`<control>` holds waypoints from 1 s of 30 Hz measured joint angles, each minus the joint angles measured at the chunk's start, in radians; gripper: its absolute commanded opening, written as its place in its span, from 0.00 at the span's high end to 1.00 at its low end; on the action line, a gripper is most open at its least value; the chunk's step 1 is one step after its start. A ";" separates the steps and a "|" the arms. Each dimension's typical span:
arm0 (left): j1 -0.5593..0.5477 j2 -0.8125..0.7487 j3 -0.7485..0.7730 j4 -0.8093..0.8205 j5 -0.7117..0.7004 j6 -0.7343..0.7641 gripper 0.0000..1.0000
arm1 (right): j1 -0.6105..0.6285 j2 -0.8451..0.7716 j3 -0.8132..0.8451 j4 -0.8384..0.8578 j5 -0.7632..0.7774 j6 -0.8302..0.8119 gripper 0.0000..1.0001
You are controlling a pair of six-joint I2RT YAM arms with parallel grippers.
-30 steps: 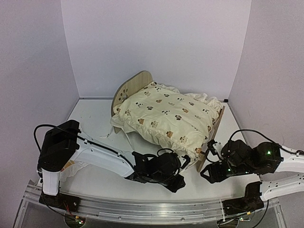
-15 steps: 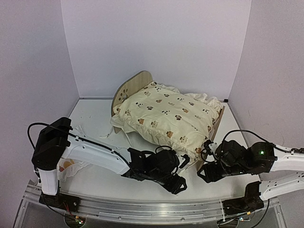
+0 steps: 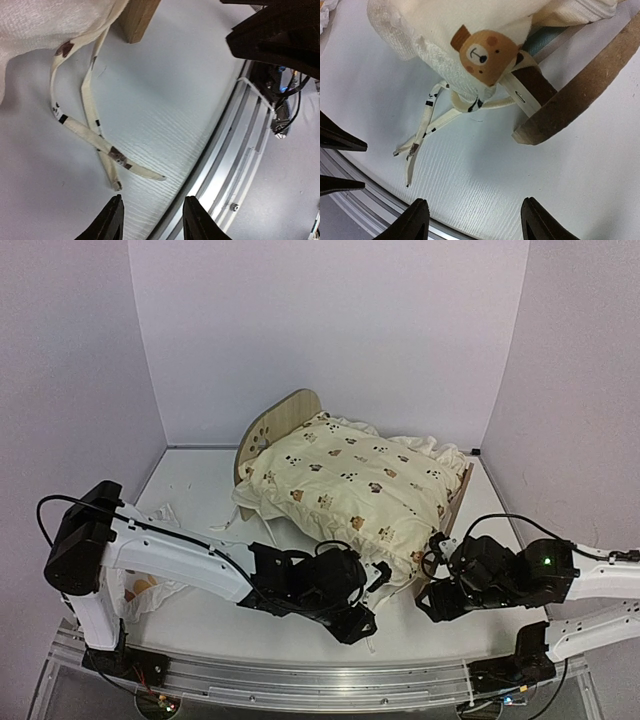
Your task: Set up the pet bed
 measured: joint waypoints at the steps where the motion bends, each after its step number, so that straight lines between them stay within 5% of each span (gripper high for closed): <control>1: 0.000 0.006 0.001 -0.010 -0.012 0.005 0.60 | 0.000 0.013 0.000 0.003 0.000 0.000 0.37; 14: 0.001 0.158 0.041 -0.075 -0.049 0.046 0.66 | 0.000 0.053 0.000 0.022 0.002 -0.005 0.37; 26: 0.001 0.205 0.099 -0.087 -0.034 0.050 0.98 | 0.000 0.050 0.000 0.025 0.002 -0.009 0.37; 30: 0.001 0.208 0.103 -0.088 -0.035 0.049 1.00 | 0.000 0.035 0.000 0.025 0.002 -0.011 0.37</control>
